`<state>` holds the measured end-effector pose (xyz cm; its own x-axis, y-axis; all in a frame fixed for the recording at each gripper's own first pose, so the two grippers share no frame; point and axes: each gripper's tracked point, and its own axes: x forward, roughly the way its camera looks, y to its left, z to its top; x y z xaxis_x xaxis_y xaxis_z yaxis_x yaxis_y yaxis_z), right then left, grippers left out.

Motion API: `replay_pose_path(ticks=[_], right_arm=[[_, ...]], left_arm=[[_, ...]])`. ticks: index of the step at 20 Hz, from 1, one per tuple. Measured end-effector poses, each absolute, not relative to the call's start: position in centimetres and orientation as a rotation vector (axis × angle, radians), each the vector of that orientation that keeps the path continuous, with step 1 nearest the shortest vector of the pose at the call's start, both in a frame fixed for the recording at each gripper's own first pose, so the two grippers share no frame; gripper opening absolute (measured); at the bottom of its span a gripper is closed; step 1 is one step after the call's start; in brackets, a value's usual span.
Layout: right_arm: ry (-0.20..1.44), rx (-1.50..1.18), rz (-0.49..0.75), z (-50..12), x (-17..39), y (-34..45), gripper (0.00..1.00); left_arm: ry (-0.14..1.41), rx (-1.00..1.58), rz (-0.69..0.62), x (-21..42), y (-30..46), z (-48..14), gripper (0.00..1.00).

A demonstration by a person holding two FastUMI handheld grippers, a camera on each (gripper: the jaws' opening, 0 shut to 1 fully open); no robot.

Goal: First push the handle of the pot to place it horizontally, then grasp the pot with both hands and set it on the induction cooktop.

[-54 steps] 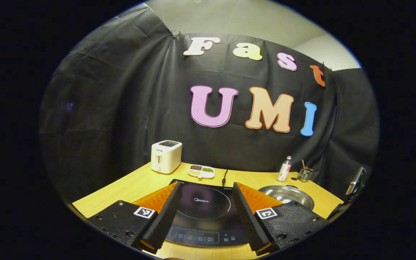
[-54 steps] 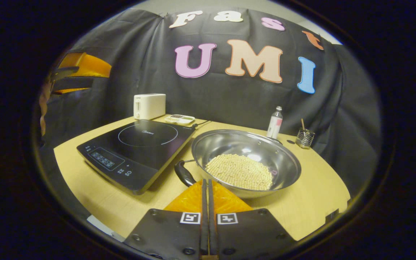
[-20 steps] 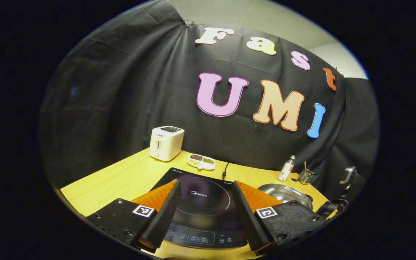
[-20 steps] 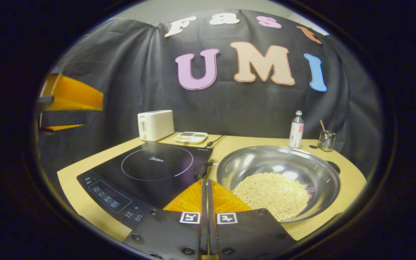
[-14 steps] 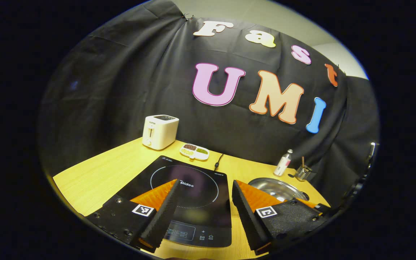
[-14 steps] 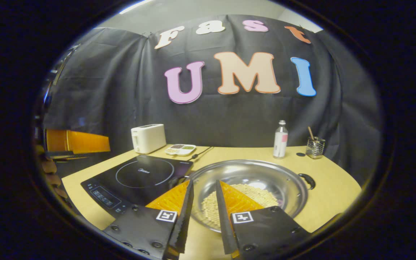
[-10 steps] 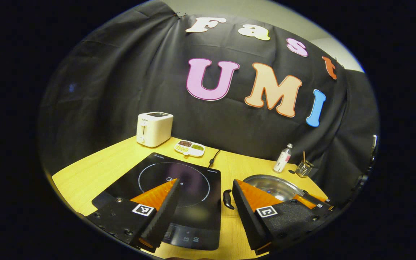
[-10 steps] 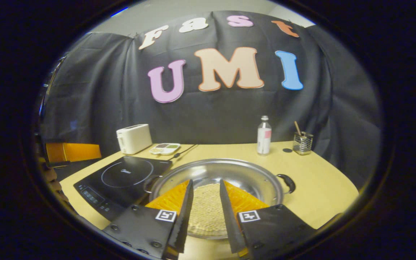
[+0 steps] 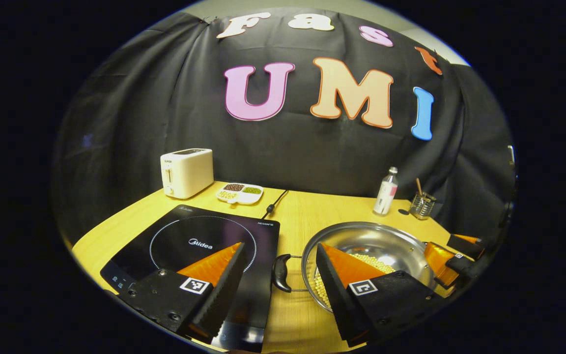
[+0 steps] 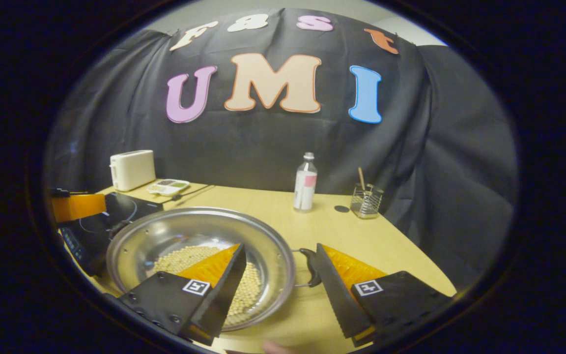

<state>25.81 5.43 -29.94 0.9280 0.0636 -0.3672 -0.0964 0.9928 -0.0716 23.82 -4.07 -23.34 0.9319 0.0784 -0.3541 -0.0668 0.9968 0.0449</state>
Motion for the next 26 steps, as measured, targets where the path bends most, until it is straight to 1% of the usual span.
replay_pose_path(ticks=[2, 5, 6, 7, 10, 11, 12, 13, 15, 17, 19, 20, 22, 23, 24, 25, 26], right_arm=[[0.394, -0.072, 0.064, -30.7, 26.6, 4.4, 0.9], [0.439, -0.02, 0.072, -32.4, 27.4, 4.3, 0.92], [0.447, -0.014, 0.069, -32.8, 27.6, 4.3, 0.91], [0.45, -0.012, 0.071, -33.1, 27.8, 4.3, 0.92], [0.466, -0.029, 0.072, -34.0, 28.1, 4.2, 0.92], [0.475, -0.023, 0.078, -34.4, 28.0, 4.5, 0.91], [0.481, -0.009, 0.087, -34.7, 28.1, 4.8, 0.91], [0.483, -0.005, 0.085, -35.0, 28.1, 4.8, 0.89], [0.492, -0.001, 0.08, -35.6, 28.3, 4.7, 0.88], [0.476, 0.014, 0.041, -35.2, 28.4, 4.0, 0.82], [0.478, 0.035, 0.043, -35.2, 28.4, 3.9, 0.65], [0.475, 0.039, 0.044, -35.0, 28.7, 4.1, 0.66], [0.478, 0.029, 0.036, -35.1, 28.6, 3.9, 0.57], [0.474, 0.027, 0.038, -35.0, 28.5, 3.7, 0.59], [0.483, 0.036, 0.019, -34.6, 28.0, 3.2, 0.55], [0.487, 0.047, 0.019, -35.0, 28.1, 2.8, 0.52], [0.493, 0.065, 0.009, -34.9, 28.1, 2.4, 0.49]], left_arm=[[0.385, 0.051, 0.088, 25.1, -4.1, -24.7, 0.88], [0.432, 0.058, 0.098, 26.2, -4.1, -26.8, 0.88], [0.449, 0.054, 0.1, 26.3, -4.0, -27.4, 0.88], [0.468, 0.057, 0.105, 26.4, -3.9, -28.0, 0.88], [0.529, 0.044, 0.102, 27.1, -4.1, -30.3, 0.88], [0.537, 0.051, 0.113, 27.2, -4.1, -30.5, 0.88], [0.511, 0.07, 0.109, 27.8, -4.3, -30.3, 0.9], [0.525, 0.077, 0.096, 27.9, -4.6, -30.7, 0.82], [0.521, 0.142, 0.129, 27.9, -4.5, -30.7, 0.83], [0.511, 0.183, 0.149, 28.1, -4.5, -30.9, 0.79], [0.51, 0.174, 0.145, 28.2, -4.7, -31.0, 0.78], [0.51, 0.169, 0.141, 28.2, -4.8, -30.8, 0.76], [0.514, 0.168, 0.124, 28.5, -5.1, -31.1, 0.73], [0.518, 0.164, 0.113, 28.4, -5.4, -30.8, 0.72], [0.519, 0.158, 0.097, 28.6, -5.8, -31.0, 0.73], [0.521, 0.154, 0.082, 28.4, -6.2, -30.9, 0.7], [0.52, 0.149, 0.072, 28.4, -6.5, -30.8, 0.69]])
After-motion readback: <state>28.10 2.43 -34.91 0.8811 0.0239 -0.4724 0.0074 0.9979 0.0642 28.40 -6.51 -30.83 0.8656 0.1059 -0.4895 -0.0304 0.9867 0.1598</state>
